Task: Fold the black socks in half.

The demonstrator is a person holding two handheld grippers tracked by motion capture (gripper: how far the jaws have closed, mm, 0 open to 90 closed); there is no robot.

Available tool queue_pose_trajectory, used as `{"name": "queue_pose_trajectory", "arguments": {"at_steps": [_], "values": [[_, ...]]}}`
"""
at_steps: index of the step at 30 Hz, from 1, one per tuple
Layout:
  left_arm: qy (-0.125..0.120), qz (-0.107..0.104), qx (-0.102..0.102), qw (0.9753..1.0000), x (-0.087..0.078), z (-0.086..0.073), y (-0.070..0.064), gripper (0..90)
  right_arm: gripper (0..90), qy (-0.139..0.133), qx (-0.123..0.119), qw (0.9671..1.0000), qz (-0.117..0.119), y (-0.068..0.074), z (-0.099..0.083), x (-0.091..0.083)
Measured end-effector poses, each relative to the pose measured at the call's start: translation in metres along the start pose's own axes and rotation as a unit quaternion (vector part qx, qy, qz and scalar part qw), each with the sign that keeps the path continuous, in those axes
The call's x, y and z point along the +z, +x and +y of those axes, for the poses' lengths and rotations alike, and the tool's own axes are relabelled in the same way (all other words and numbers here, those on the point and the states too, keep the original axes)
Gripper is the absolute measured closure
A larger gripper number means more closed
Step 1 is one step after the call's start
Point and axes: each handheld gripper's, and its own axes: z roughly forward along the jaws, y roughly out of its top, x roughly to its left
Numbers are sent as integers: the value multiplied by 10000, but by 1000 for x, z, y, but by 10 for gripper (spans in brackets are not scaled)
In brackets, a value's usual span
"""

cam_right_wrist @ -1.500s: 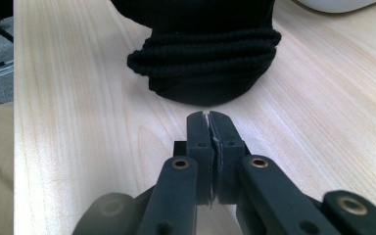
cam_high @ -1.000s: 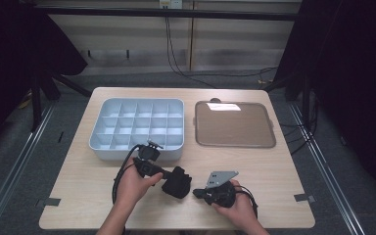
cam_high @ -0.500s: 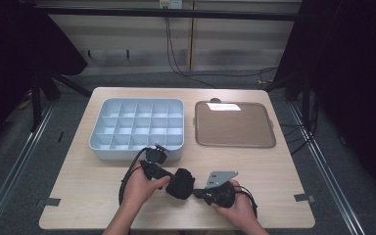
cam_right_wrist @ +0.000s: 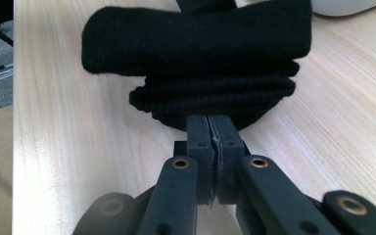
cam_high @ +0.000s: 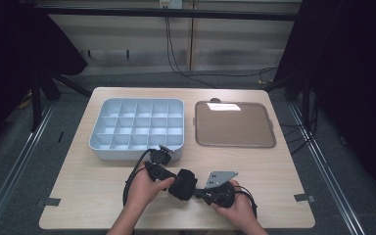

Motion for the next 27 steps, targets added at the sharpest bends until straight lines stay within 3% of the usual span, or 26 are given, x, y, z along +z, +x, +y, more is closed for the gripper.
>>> {"name": "queue_pose_trajectory", "arguments": {"at_steps": [5, 19, 27], "values": [[31, -61, 93, 9999, 4, 1, -5, 360, 882, 11, 28, 10000, 16, 0, 0, 0], [10, -167, 76, 9998, 10, 2, -11, 354, 882, 8, 21, 10000, 16, 0, 0, 0], [7, -417, 36, 9991, 12, 2, -13, 334, 882, 1, 10, 10000, 5, 0, 0, 0]]}}
